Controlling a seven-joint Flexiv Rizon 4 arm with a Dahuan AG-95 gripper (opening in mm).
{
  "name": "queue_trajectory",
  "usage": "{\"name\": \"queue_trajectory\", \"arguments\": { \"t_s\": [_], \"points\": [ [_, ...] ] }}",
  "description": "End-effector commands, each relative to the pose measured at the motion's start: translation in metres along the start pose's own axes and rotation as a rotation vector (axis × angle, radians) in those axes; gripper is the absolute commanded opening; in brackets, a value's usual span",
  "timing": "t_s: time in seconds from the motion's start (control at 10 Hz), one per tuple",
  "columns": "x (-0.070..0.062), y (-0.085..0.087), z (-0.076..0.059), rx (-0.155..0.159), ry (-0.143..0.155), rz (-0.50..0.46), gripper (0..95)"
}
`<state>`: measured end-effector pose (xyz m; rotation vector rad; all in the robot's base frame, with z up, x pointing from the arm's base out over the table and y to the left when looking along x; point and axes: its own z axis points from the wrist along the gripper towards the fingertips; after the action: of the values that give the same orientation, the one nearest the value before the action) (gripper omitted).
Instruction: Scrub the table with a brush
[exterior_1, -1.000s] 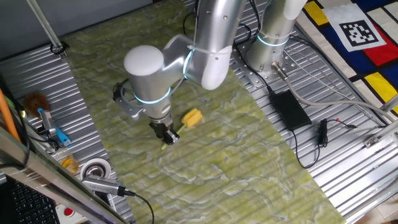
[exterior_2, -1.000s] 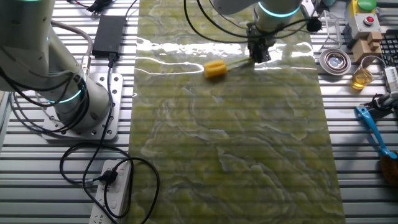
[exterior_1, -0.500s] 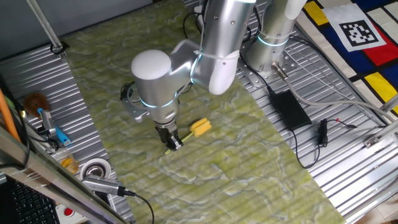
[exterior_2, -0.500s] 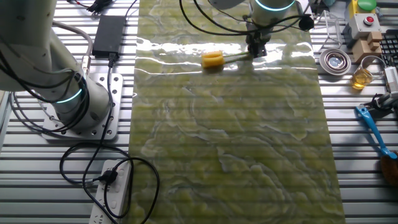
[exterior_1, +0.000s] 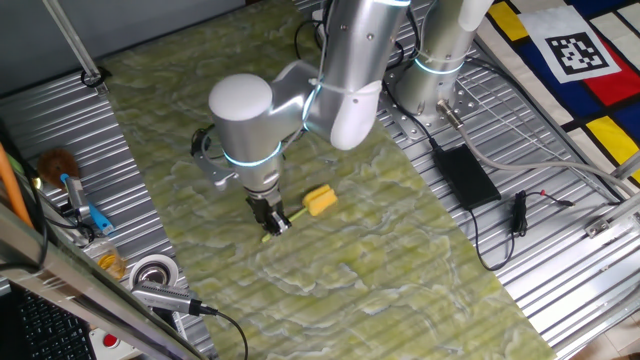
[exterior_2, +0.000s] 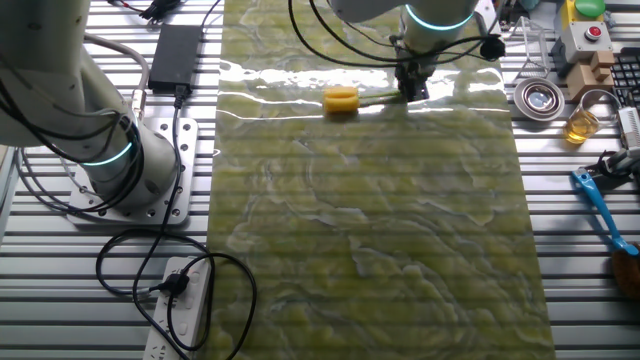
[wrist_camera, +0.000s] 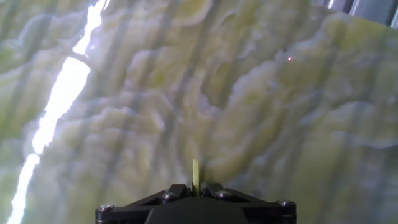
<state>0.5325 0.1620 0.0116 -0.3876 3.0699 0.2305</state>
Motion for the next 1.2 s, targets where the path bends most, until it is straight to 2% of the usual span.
{"name": "queue_trajectory", "arguments": {
  "t_s": [0.1,0.9,1.0,1.2],
  "points": [
    [0.002,-0.015,-0.006,0.015,0.008,-0.088,0.0],
    [0.014,-0.06,-0.015,0.081,0.036,-0.31,0.0],
    [0.015,-0.064,-0.017,0.104,0.043,-0.357,0.0],
    [0.009,-0.064,-0.022,0.122,0.047,-0.412,0.0]
  ]
}}
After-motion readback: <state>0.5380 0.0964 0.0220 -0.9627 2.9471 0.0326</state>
